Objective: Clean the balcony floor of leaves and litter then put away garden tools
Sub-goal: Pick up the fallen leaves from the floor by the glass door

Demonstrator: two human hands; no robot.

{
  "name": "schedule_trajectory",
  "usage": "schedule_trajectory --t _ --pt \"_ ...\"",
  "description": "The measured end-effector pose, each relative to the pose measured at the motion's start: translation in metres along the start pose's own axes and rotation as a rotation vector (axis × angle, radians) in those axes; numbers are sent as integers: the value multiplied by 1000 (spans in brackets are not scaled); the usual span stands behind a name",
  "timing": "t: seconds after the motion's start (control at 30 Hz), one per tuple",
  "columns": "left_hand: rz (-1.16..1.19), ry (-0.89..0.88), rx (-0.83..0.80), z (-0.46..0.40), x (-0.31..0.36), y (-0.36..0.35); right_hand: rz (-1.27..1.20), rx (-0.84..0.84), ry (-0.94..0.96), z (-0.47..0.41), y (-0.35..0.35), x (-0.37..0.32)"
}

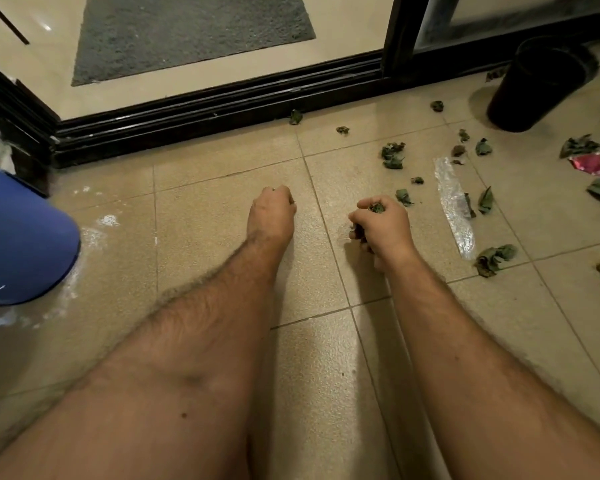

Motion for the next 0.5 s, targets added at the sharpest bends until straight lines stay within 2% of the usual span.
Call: schedule_trajectory --t 0.1,0.17,0.23,0.33,0.4,0.5 --pt "172 133 24 11 -14 2 -53 39 -34 -4 10 6" --pt "558 345 38 20 -22 0 1 109 -5 -9 20 8" --pt "992 503 16 32 -12 -5 212 220 86 -16 38 4" --pt "1423 617 -151 48 27 -8 562 292 235 -29 59 -12" --pt "1547 675 -220 54 44 -13 720 207 291 -40 58 -15" --pt "1600 740 -283 63 49 -23 878 134 346 -48 47 -15"
Point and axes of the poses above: each hand's wrist, its own z-axis away from the middle knuckle, its own y-axis out of the back of the hand, x = y × z, the point moved 5 cm from there along -z, towards the middle knuckle, and after that the axes turned 1 degree about -z, right-handed, at the moved point
